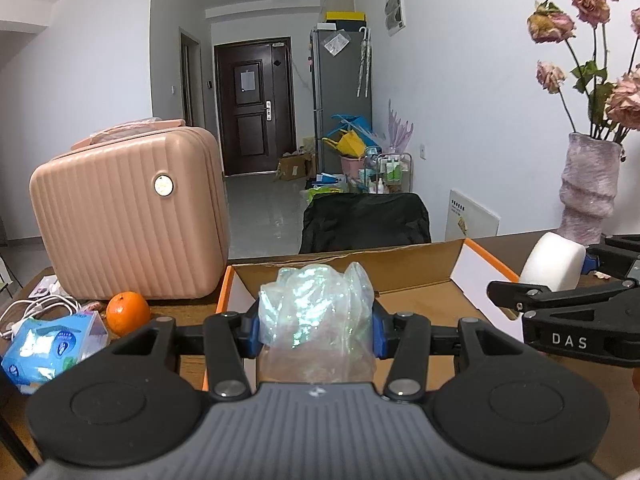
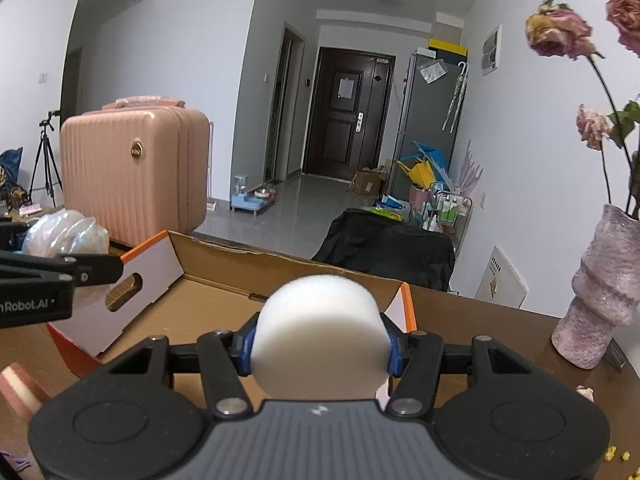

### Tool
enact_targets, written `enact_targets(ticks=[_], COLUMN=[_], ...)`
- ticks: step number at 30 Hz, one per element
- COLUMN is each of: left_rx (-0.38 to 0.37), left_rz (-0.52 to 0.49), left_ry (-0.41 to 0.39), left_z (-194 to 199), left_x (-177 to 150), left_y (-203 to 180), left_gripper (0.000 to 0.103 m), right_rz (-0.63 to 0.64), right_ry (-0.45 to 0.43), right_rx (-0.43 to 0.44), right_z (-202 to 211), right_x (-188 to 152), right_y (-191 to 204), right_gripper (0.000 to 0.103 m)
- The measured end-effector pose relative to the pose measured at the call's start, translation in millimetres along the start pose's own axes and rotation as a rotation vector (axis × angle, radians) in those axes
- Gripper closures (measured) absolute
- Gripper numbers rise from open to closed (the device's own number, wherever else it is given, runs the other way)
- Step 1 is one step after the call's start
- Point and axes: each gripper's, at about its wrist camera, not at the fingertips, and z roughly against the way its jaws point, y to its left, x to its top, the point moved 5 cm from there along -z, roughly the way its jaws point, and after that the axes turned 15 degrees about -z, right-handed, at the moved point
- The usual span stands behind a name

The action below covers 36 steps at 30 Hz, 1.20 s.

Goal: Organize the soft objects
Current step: 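Open both grippers to drop the bundle and foam cylinder into the box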

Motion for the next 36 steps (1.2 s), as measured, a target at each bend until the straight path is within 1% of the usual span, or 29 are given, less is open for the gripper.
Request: enact_targets(ticks=[9, 12, 13, 14, 15, 16, 17, 19, 20, 21, 23, 36], left_rx=[0.03, 0.036, 0.045, 0.05, 0.053, 0.058, 0.065, 0.094, 0.099, 0.108, 0.119, 0.115], left_rz=[-0.031, -0.031, -0.031, -0.031, -0.029, -0.024, -0.017, -0.009, -0.007, 0.0, 0.004, -0.001], left_ry=[0.038, 0.049, 0.052, 0.054, 0.055, 0.059, 0.059, 0.051, 0.051, 0.054, 0.05, 0.055], left_z=[-29, -37, -39, -41, -43, -44, -45, -44, -43, -43, -42, -39], left_x=[0, -2, -2, -2, -3, -4, -4, -5, -5, -6, -7, -6], left_y=[0, 2, 3, 4, 5, 7, 9, 13, 15, 17, 19, 17], left_gripper=[0.054, 0.051, 0.048, 0.044, 0.042, 0.032, 0.021, 0.013, 0.005, 0.001, 0.0, 0.0], right_rz=[0.029, 0.037, 0.04, 0.042, 0.044, 0.044, 0.045, 0.047, 0.047, 0.048, 0.045, 0.031], right_ry=[0.058, 0.073, 0.075, 0.073, 0.069, 0.065, 0.063, 0.066, 0.068, 0.07, 0.077, 0.073], right_rx=[-0.015, -0.02, -0.023, -0.026, -0.028, -0.03, -0.03, -0.031, -0.033, -0.036, -0.04, -0.048], right_z=[-37, -45, -49, -51, -52, -52, -53, -55, -55, -56, -59, -51], right_x=[6, 5, 5, 5, 5, 5, 4, 3, 2, 1, 2, 2], right_y=[3, 4, 5, 6, 6, 6, 6, 6, 6, 6, 4, 0], right_gripper=[0.046, 0.044, 0.038, 0.029, 0.024, 0.015, 0.011, 0.006, 0.005, 0.005, 0.004, 0.004])
